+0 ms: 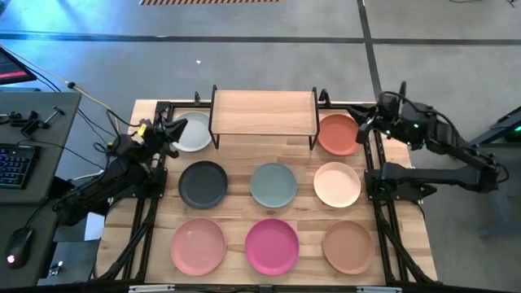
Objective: Place and stack plates onto a shelf
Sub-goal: Put the orange plate on the shelf
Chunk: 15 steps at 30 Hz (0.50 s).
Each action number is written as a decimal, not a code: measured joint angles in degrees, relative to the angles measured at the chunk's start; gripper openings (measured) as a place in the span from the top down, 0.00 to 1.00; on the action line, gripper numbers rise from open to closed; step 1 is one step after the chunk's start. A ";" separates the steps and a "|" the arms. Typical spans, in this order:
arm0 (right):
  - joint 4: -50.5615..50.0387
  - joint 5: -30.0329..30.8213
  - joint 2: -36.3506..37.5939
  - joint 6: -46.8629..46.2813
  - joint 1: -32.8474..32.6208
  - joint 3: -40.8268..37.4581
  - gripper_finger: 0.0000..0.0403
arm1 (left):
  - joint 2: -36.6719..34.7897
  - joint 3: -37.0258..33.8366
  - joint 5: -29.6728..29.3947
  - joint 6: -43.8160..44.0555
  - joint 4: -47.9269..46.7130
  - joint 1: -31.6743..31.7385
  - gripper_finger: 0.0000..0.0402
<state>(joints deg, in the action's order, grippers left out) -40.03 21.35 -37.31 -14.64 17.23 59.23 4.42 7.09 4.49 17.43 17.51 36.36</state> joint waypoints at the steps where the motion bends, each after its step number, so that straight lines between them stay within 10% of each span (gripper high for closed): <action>1: -3.37 -0.05 -1.24 -0.22 -0.02 1.68 0.79 | 0.61 1.06 0.00 0.00 -0.25 0.00 0.98; 15: -25.60 -2.39 -15.47 2.24 -0.02 10.35 0.79 | 15.31 22.18 0.18 -0.70 -10.12 0.00 0.98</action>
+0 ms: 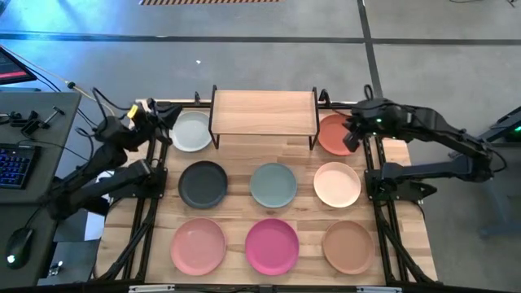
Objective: Place and stack plates onto a shelf
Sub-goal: Put the orange plate on the shelf
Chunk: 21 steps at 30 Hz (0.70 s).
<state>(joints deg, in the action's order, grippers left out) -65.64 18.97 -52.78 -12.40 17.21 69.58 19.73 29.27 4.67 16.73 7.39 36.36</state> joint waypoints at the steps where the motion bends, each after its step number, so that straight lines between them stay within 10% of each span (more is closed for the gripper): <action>1: -0.74 -0.02 -0.81 0.01 0.00 0.00 0.79 | 0.91 1.45 0.18 -0.94 -0.40 0.00 0.98; 21: -8.71 -0.72 -16.59 1.12 0.06 -0.13 0.62 | 8.78 9.58 0.32 -7.96 -4.21 0.00 0.98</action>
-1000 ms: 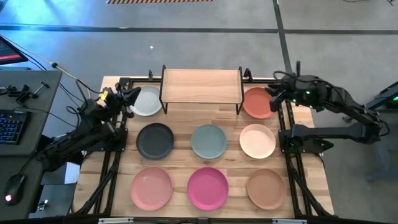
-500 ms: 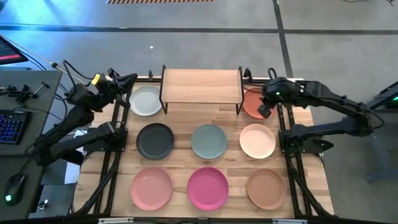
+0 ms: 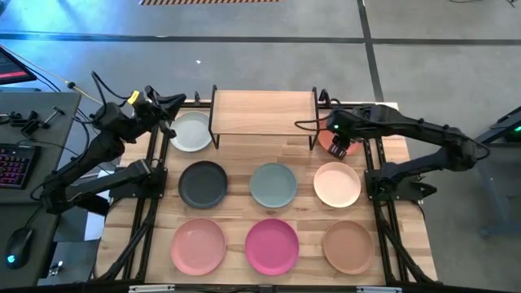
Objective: Place and stack plates onto a shelf
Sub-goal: Put the orange plate on the shelf
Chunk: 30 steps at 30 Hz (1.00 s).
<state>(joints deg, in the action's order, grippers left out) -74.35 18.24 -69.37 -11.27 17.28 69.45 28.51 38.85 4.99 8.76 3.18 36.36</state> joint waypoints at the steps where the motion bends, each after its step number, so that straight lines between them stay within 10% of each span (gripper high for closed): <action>1: 0.00 0.59 -0.76 0.77 0.09 0.00 0.61 | 0.00 0.00 0.00 -0.03 -0.26 0.00 0.98; 17: 1.93 -7.58 -4.08 15.85 13.95 -0.73 0.58 | -0.04 0.00 0.00 -3.05 -3.98 0.00 0.98; 30: 10.39 -18.82 -2.20 29.32 19.51 -16.36 0.59 | -0.04 0.00 -0.44 -4.97 -5.13 0.00 0.98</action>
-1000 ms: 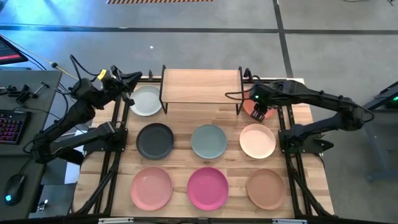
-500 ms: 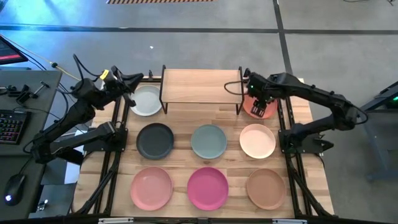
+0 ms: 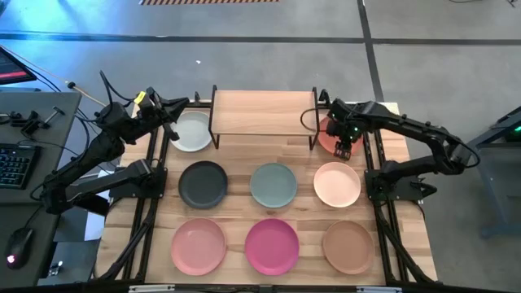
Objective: Place and stack plates onto a shelf
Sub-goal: Put the orange plate on the shelf
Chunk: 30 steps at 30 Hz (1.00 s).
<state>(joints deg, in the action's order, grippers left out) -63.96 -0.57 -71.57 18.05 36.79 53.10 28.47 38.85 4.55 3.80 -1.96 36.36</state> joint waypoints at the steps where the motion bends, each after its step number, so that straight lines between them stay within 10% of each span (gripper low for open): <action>1: 0.23 0.07 0.02 1.08 -0.11 -0.96 0.59 | 0.00 0.00 -0.02 0.00 0.02 -0.02 0.98; 30: 11.44 3.15 0.02 17.86 -0.56 -14.03 0.59 | 0.02 0.00 -0.91 0.48 0.02 -0.02 0.98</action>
<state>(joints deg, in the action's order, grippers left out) -52.51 2.58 -71.55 35.91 36.23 39.07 28.49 38.85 3.64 4.27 -1.93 36.34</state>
